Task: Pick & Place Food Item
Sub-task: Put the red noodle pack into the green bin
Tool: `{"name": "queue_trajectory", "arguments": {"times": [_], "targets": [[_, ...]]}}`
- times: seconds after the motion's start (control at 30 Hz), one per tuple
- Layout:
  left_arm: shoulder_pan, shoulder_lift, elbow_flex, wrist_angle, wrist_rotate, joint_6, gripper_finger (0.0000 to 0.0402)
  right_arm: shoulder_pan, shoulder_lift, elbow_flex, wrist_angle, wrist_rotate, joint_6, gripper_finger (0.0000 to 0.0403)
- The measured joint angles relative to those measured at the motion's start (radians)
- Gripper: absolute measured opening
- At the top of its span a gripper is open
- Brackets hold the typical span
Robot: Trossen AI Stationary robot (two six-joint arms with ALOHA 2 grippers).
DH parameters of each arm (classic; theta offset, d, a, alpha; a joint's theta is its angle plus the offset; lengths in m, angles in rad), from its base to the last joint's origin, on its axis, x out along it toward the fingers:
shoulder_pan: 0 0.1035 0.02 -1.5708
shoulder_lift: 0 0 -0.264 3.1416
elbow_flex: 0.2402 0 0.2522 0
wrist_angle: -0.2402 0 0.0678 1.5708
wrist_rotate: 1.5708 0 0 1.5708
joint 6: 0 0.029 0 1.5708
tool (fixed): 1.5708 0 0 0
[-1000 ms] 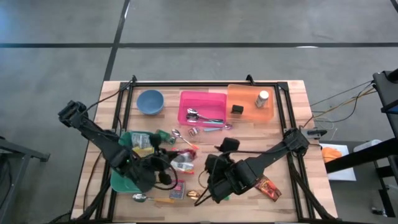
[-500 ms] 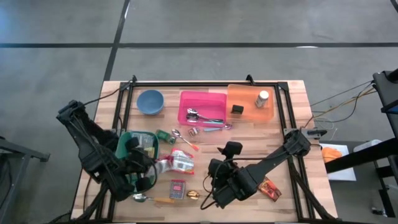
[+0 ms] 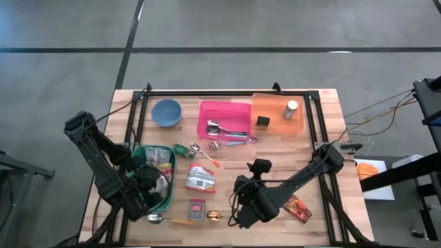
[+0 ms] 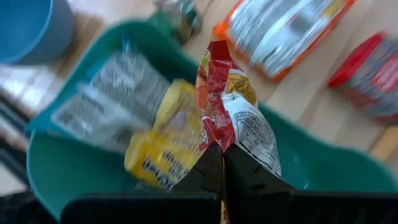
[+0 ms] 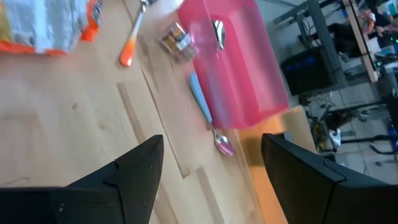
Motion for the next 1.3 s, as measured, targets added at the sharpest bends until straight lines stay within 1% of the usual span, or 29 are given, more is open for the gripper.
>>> {"name": "queue_trajectory", "arguments": {"times": [0.1, 0.23, 0.37, 0.53, 0.7, 0.87, 0.97, 1.13, 1.3], "targets": [[0.000, 0.000, -0.038, 0.004, 0.050, -0.002, 0.0000, 0.000, 0.000, -0.035, 0.002, -0.003, 0.046, 0.0267], [0.000, 0.000, -0.090, 0.042, 0.063, -0.002, 0.0000, 0.000, 0.000, -0.069, 0.002, -0.012, 0.090, 0.0267], [0.000, 0.000, -0.142, 0.054, 0.093, 0.004, 0.0000, -0.003, 0.000, -0.077, 0.004, -0.036, 0.092, 0.0267], [0.000, 0.000, -0.216, 0.059, 0.138, 0.000, 0.0000, -0.006, 0.000, -0.066, 0.009, -0.037, 0.105, 0.0267], [0.000, 0.000, -0.268, 0.073, 0.139, -0.015, 0.0000, -0.006, -0.002, -0.063, 0.012, -0.037, 0.109, 0.0267], [0.000, 0.000, -0.279, 0.082, 0.135, -0.016, 0.0004, -0.006, -0.002, -0.064, 0.017, -0.037, 0.109, 0.0267], [0.000, 0.000, -0.279, 0.098, 0.135, -0.017, 0.0026, -0.006, -0.002, -0.064, 0.019, -0.037, 0.109, 0.0267], [0.001, 0.000, -0.279, 0.176, 0.138, 0.043, 0.0089, -0.006, -0.002, -0.064, 0.026, -0.037, 0.108, 0.0267], [0.001, 0.000, -0.278, 0.233, 0.168, 0.089, 0.0148, -0.006, -0.002, -0.064, 0.029, -0.038, 0.106, 0.0267]]}}
